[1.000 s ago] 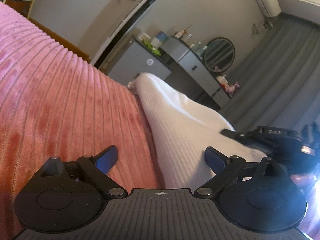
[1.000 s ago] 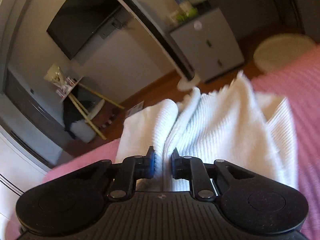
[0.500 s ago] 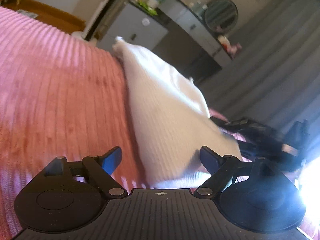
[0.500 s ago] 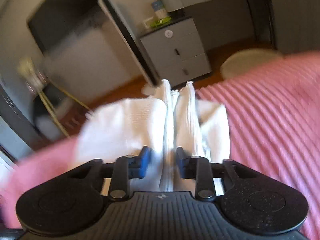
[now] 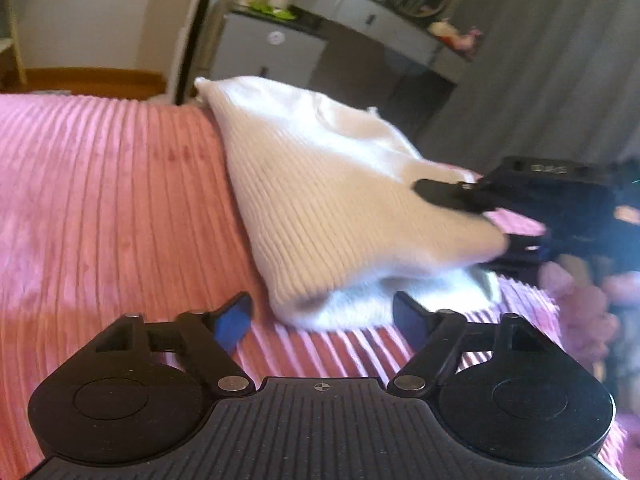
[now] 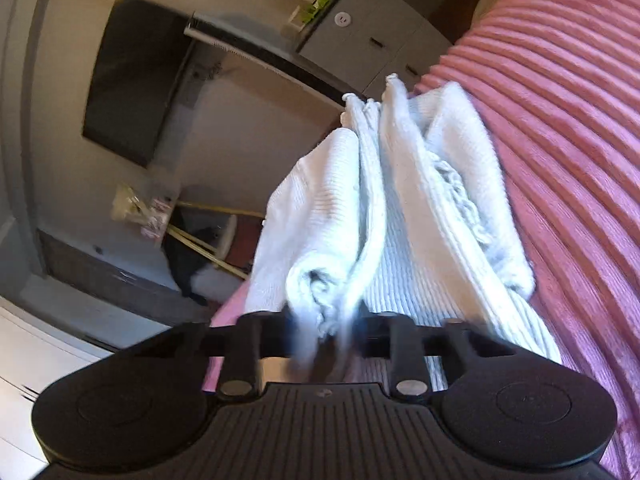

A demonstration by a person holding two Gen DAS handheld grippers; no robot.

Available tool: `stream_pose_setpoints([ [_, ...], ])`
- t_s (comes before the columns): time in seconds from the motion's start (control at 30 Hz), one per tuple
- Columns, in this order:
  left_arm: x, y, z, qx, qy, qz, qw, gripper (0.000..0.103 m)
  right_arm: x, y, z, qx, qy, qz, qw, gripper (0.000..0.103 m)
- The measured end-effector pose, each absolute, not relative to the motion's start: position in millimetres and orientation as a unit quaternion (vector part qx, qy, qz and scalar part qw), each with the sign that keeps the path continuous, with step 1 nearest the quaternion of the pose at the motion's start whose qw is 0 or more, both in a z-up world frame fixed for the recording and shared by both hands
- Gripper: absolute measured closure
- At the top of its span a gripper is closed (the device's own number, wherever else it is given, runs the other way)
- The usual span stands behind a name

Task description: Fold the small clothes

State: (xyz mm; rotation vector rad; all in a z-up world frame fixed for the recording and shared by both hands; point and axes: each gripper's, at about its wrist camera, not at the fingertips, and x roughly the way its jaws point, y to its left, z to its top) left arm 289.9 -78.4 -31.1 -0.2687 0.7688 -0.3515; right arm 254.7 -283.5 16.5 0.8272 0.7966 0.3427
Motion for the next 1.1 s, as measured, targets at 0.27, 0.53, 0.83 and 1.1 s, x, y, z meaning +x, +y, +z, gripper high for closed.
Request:
stream_pose_setpoints([
  [0.27,298,-92,-23,-0.103,0.377,-0.107,0.914,0.068,219,-266,85,0.179,0.250,0.125,0.943,0.085],
  [0.53,295,-91,-26,-0.101,0.384,-0.110,0.911,0.060,224,-287,19,0.218,0.331,0.088,0.914,0.084],
  [0.83,288,-76,-19,-0.131,0.386,-0.124,0.905,0.058,189,-282,50,0.204,0.277,0.081,0.936,0.085],
  [1.1,289,-78,-22,-0.135,0.410,-0.126,0.893,0.058,213,-278,22,0.180,0.332,0.078,0.923,0.085],
])
